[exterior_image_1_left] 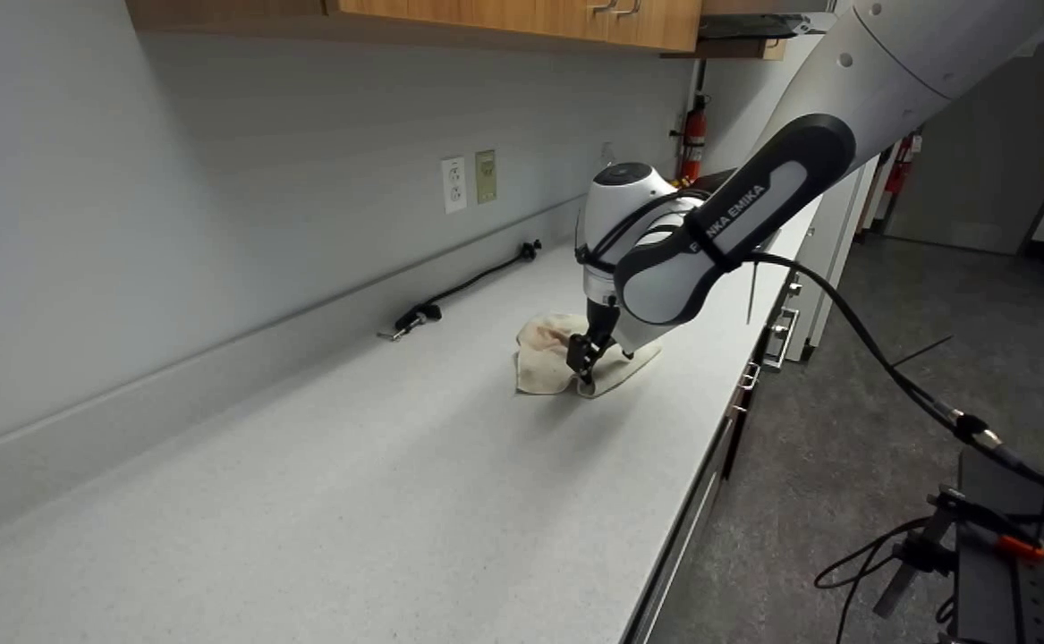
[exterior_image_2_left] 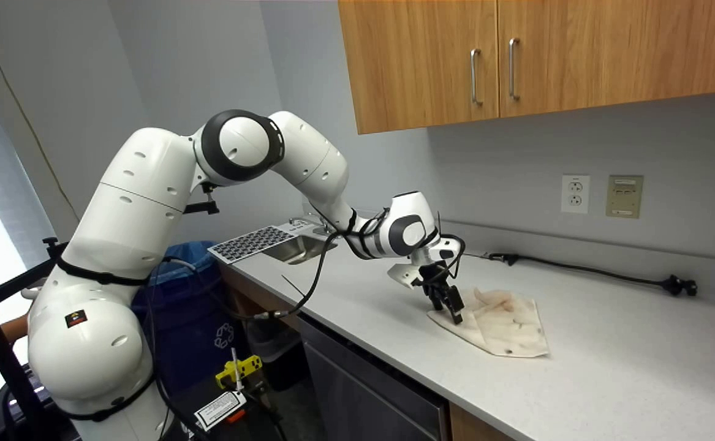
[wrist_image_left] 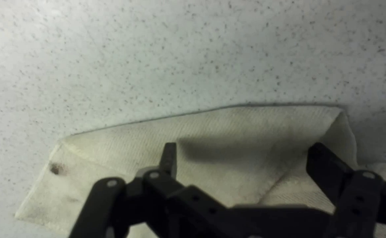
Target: Unfold the table cloth.
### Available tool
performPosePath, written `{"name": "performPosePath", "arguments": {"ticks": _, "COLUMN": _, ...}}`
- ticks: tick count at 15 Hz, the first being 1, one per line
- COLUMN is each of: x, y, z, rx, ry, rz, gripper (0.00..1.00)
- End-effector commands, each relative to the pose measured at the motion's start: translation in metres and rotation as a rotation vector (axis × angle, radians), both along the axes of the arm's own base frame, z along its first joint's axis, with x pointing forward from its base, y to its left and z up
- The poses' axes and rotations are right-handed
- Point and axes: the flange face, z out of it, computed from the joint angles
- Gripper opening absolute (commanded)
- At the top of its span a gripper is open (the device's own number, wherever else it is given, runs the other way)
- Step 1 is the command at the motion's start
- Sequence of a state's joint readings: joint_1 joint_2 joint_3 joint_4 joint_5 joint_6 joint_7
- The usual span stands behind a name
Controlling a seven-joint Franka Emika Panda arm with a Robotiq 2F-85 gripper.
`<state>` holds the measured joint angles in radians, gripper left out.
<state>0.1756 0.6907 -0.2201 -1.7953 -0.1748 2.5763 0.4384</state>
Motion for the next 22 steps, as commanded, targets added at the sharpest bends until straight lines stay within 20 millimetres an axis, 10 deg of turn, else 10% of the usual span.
{"name": "performPosePath", "arguments": {"ticks": 1, "x": 0.008, "y": 0.006, "z": -0.001, "rx": -0.039, "ry": -0.032, "rz": -0.01, "gripper": 1.0}}
{"name": "performPosePath", "arguments": {"ticks": 14, "x": 0.003, "y": -0.032, "z": 0.002, "rx": -0.211, "ry": -0.057, "rz": -0.095, "gripper": 1.0}}
{"name": "performPosePath", "arguments": {"ticks": 22, "x": -0.045, "y": -0.052, "z": -0.027, "rx": -0.174, "ry": 0.081, "rz": -0.144, "gripper": 1.0}}
